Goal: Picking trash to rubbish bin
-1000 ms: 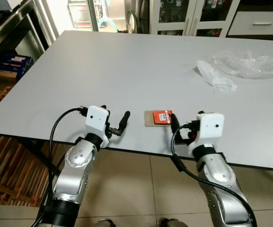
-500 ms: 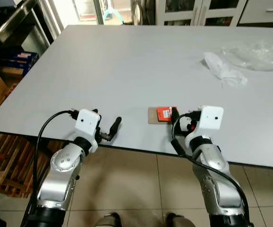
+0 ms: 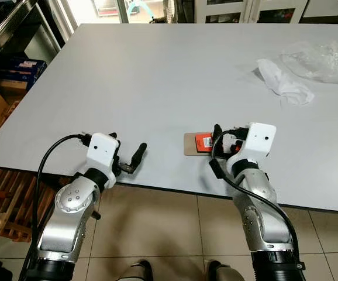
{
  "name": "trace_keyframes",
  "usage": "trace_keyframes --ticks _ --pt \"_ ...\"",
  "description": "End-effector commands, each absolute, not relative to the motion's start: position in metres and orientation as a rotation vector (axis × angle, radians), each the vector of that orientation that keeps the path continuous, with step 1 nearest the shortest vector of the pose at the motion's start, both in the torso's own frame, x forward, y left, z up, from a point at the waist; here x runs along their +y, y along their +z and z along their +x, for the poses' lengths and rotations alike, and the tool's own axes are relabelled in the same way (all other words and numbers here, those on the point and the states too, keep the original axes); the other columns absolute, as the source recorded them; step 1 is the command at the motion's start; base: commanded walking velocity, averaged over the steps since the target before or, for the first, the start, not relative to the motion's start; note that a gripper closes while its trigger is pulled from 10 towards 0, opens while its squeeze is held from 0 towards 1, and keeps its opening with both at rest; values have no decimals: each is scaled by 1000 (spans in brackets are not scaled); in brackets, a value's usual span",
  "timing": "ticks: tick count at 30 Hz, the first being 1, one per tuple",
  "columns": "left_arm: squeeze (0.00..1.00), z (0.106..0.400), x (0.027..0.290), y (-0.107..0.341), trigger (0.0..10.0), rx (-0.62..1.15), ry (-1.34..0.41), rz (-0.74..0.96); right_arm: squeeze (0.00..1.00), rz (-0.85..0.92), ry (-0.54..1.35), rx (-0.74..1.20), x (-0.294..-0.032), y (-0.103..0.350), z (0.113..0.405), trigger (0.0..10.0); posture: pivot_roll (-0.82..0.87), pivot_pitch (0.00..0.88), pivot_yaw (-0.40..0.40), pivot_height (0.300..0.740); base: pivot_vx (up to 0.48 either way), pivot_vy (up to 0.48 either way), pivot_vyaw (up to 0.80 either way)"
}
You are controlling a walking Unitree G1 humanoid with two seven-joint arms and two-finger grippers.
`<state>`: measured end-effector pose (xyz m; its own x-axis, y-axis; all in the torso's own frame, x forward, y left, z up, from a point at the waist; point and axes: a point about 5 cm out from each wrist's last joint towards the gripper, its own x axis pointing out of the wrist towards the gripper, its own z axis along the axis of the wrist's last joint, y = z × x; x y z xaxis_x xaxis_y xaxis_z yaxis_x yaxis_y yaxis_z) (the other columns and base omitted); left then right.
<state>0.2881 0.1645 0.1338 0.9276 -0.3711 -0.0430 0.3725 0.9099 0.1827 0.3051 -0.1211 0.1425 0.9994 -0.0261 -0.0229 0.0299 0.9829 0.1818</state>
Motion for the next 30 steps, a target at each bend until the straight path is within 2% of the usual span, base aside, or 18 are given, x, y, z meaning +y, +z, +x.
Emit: trace_keyframes --ticks 1,14,30 --pt "0 285 170 134 10000 16 -368 193 0 201 -7 16 -116 145 306 10000 85 206 104 740 0 0 0" --pt "0 280 174 136 10000 23 -340 194 0 426 114 103 -100 136 311 10000 118 210 90 740 0 0 0" --pt "0 279 172 135 10000 35 -339 195 0 448 166 218 -91 134 315 10000 111 214 84 740 0 0 0"
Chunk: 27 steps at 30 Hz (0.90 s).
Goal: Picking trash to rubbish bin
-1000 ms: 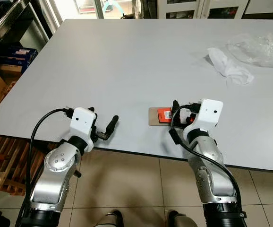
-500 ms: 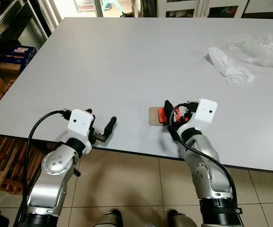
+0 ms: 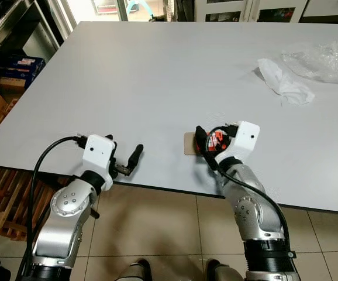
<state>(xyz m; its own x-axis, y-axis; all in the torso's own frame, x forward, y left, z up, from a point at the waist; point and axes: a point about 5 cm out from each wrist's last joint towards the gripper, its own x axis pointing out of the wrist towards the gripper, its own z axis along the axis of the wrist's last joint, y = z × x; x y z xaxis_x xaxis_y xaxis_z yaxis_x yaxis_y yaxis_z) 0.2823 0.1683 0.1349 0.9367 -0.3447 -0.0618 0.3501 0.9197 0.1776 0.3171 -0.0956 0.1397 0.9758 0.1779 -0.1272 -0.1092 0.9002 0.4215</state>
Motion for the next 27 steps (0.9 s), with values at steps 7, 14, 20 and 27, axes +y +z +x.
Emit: trace_keyframes --ticks 7,14,20,27 --pt "0 278 170 133 10000 41 -344 190 0 424 157 301 -93 132 318 10000 107 213 78 740 0 0 0" --pt "0 277 169 132 10000 47 -347 189 0 410 146 323 -97 128 316 0 107 213 74 740 0 0 0" --pt "0 276 168 130 10000 61 -357 189 0 402 142 346 -98 126 314 0 104 215 75 740 0 0 0" --pt "0 276 165 128 10000 69 -368 187 0 399 140 354 -100 125 312 0 101 215 74 740 0 0 0"
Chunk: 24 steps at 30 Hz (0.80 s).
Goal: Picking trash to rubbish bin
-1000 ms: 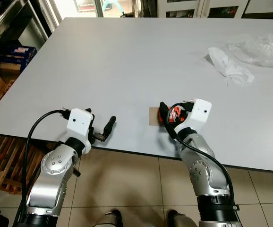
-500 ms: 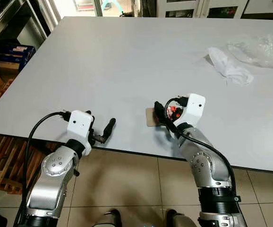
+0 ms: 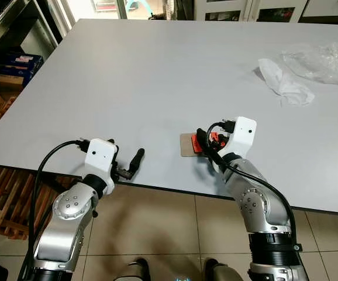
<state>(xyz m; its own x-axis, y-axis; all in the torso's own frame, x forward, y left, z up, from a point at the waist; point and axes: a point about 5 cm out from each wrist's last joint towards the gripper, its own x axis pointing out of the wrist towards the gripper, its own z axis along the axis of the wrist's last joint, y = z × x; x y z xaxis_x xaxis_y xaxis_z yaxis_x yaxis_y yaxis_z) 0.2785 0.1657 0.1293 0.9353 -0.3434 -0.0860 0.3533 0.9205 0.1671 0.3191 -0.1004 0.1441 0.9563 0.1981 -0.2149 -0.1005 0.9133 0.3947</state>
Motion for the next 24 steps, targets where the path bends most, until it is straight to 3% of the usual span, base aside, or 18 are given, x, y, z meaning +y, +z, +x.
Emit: trace_keyframes --ticks 1,24 --pt "0 276 165 128 10000 69 -368 187 0 399 140 354 -100 125 312 0 101 215 74 740 0 0 0" --pt "0 275 164 127 10000 78 -373 187 0 383 116 369 -106 119 309 0 102 221 77 740 0 0 0"
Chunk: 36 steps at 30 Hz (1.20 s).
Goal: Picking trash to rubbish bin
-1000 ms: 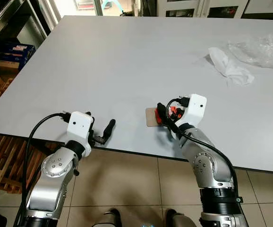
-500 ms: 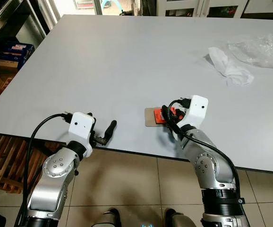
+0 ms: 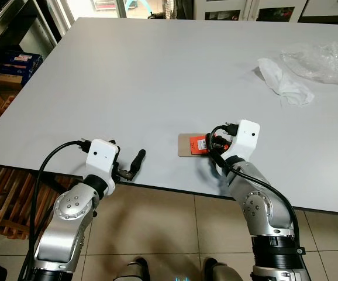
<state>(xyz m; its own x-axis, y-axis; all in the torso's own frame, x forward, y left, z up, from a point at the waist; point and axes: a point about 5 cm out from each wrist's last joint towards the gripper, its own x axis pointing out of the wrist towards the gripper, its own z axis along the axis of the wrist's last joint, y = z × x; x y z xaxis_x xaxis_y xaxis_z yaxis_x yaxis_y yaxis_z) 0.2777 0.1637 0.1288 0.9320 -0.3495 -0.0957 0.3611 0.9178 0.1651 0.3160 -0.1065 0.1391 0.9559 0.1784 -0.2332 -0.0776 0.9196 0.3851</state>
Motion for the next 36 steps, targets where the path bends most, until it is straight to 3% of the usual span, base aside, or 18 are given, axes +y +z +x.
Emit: trace_keyframes --ticks 1,21,36 --pt "0 275 164 127 10000 78 -373 188 0 383 114 369 -106 119 309 0 102 221 77 740 0 0 0" --pt "0 278 165 129 10000 73 -368 199 0 315 2 250 -124 132 315 0 105 215 84 740 0 0 0" --pt "0 280 164 130 10000 62 -361 206 0 168 -58 -67 -134 177 317 0 102 212 85 740 0 0 0"
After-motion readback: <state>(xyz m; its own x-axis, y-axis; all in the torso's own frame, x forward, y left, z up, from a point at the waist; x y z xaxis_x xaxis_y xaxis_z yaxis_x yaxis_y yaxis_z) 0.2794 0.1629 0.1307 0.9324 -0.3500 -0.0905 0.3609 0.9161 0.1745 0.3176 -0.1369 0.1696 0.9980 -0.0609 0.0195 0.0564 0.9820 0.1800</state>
